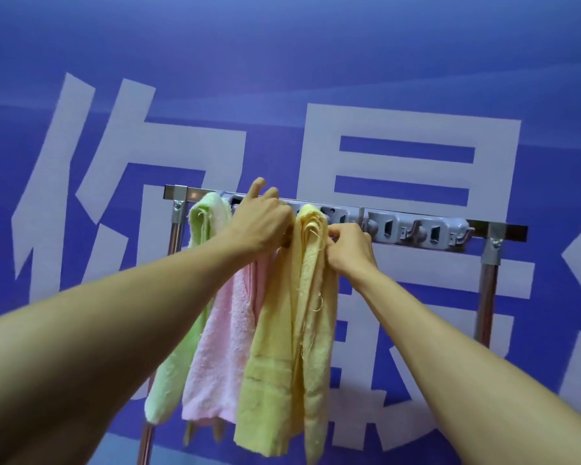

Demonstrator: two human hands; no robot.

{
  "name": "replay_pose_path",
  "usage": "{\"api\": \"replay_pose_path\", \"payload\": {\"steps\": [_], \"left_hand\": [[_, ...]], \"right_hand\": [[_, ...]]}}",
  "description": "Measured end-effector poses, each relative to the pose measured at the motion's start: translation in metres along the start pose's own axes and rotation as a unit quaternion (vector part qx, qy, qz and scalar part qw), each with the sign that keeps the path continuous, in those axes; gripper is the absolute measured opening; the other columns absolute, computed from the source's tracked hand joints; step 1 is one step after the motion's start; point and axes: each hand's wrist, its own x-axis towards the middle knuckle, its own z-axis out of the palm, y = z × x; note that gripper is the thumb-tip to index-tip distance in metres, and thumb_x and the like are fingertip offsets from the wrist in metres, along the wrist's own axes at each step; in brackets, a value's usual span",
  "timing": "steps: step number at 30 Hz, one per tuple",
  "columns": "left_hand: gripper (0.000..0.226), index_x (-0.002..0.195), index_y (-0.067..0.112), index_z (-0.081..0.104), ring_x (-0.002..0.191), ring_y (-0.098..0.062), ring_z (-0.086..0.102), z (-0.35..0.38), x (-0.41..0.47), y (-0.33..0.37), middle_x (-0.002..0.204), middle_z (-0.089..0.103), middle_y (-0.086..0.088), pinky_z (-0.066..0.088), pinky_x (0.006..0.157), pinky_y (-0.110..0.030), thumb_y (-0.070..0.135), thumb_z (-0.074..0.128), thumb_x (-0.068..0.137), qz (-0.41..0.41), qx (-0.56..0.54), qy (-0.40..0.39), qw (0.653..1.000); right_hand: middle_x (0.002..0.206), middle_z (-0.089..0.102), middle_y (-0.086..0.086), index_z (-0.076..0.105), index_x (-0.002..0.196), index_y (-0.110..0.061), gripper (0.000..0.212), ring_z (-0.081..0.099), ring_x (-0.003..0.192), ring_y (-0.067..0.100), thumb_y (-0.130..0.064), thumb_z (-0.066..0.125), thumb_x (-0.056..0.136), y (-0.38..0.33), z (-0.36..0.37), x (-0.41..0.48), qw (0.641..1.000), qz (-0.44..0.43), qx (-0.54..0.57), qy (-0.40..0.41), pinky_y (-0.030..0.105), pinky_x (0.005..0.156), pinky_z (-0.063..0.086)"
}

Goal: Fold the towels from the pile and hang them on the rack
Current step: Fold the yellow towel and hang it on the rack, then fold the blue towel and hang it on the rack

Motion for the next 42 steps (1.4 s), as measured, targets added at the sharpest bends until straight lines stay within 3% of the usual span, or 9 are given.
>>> {"api": "replay_pose_path", "payload": {"steps": [4, 8, 13, 20, 23, 28, 33, 36, 42], "left_hand": [[0.016, 0.086, 0.019, 0.072, 0.106, -0.02, 0.054, -0.018, -0.025, 0.0, 0.098, 0.067, -0.002, 0.01, 0.116, -0.04, 0.03, 0.061, 0.086, -0.025, -0.085, 0.038, 0.995], [0.018, 0.101, 0.02, 0.074, 0.101, -0.022, 0.057, -0.039, -0.069, 0.013, 0.099, 0.068, -0.002, 0.032, 0.103, -0.037, 0.018, 0.069, 0.084, -0.026, -0.208, 0.122, 0.97], [0.03, 0.116, 0.017, 0.065, 0.082, -0.009, 0.058, -0.062, -0.131, 0.06, 0.09, 0.066, 0.002, 0.05, 0.08, -0.027, 0.013, 0.064, 0.086, -0.079, -0.424, -0.025, 0.902], [0.027, 0.113, 0.012, 0.066, 0.068, -0.001, 0.056, -0.057, -0.192, 0.123, 0.075, 0.061, 0.012, 0.041, 0.06, -0.013, 0.02, 0.063, 0.088, -0.17, -0.552, -0.197, 0.792], [0.022, 0.106, 0.014, 0.069, 0.07, -0.012, 0.057, -0.046, -0.227, 0.15, 0.08, 0.06, 0.004, 0.039, 0.054, -0.009, 0.019, 0.062, 0.086, -0.157, -0.526, -0.22, 0.806], [0.016, 0.1, 0.018, 0.07, 0.083, -0.008, 0.048, -0.007, -0.298, 0.188, 0.085, 0.044, 0.012, 0.034, 0.072, -0.013, 0.019, 0.065, 0.085, -0.106, -0.489, -0.283, 0.819], [0.011, 0.096, 0.014, 0.07, 0.061, -0.003, 0.049, 0.057, -0.357, 0.229, 0.073, 0.057, 0.005, 0.039, 0.059, -0.014, 0.016, 0.065, 0.086, -0.086, -0.514, -0.413, 0.747], [0.014, 0.097, 0.012, 0.07, 0.078, -0.009, 0.059, 0.095, -0.392, 0.257, 0.083, 0.063, 0.003, 0.041, 0.072, -0.018, 0.009, 0.065, 0.084, -0.079, -0.525, -0.481, 0.698], [0.017, 0.094, 0.021, 0.066, 0.08, -0.022, 0.061, 0.164, -0.469, 0.294, 0.093, 0.067, -0.008, 0.051, 0.08, -0.033, 0.024, 0.064, 0.077, -0.112, -0.528, -0.595, 0.596]], "right_hand": [[0.087, 0.07, 0.005, 0.072, 0.092, -0.018, 0.018, 0.064, 0.085, 0.021, -0.018, 0.054, 0.092, -0.007, -0.016, -0.016, 0.999, -0.001, 0.001, -0.052, 0.037, 0.075, 0.054], [0.111, 0.069, 0.007, 0.066, 0.116, -0.015, 0.037, 0.064, 0.101, 0.023, 0.002, 0.045, 0.09, 0.002, -0.039, -0.043, 0.994, 0.019, -0.025, -0.104, 0.042, 0.085, 0.056], [0.112, 0.067, 0.008, 0.066, 0.115, -0.013, 0.032, 0.066, 0.097, 0.024, -0.003, 0.044, 0.093, 0.011, -0.074, -0.101, 0.984, 0.031, -0.049, -0.167, 0.032, 0.072, 0.059], [0.104, 0.066, 0.0, 0.062, 0.121, -0.016, 0.028, 0.065, 0.092, 0.012, -0.02, 0.054, 0.095, 0.036, -0.106, -0.193, 0.957, -0.008, -0.089, -0.276, 0.03, 0.076, 0.059], [0.108, 0.067, 0.002, 0.061, 0.12, -0.012, 0.028, 0.067, 0.093, 0.016, -0.02, 0.056, 0.094, 0.063, -0.104, -0.229, 0.94, 0.016, -0.104, -0.326, 0.031, 0.076, 0.059], [0.091, 0.07, 0.0, 0.063, 0.114, -0.009, 0.025, 0.069, 0.074, 0.006, -0.019, 0.057, 0.092, 0.127, -0.073, -0.284, 0.904, 0.056, -0.146, -0.399, 0.031, 0.072, 0.058], [0.094, 0.072, 0.008, 0.063, 0.114, -0.014, 0.024, 0.068, 0.073, 0.019, -0.019, 0.059, 0.09, 0.209, -0.017, -0.33, 0.868, 0.136, -0.134, -0.458, 0.032, 0.072, 0.058], [0.081, 0.066, 0.006, 0.063, 0.111, -0.008, 0.022, 0.059, 0.063, 0.014, -0.014, 0.059, 0.09, 0.254, 0.02, -0.363, 0.841, 0.194, -0.123, -0.49, 0.022, 0.056, 0.049], [0.082, 0.065, 0.009, 0.069, 0.104, -0.007, 0.019, 0.058, 0.065, 0.017, -0.011, 0.06, 0.087, 0.33, 0.091, -0.433, 0.797, 0.296, -0.101, -0.517, 0.031, 0.064, 0.054]]}}
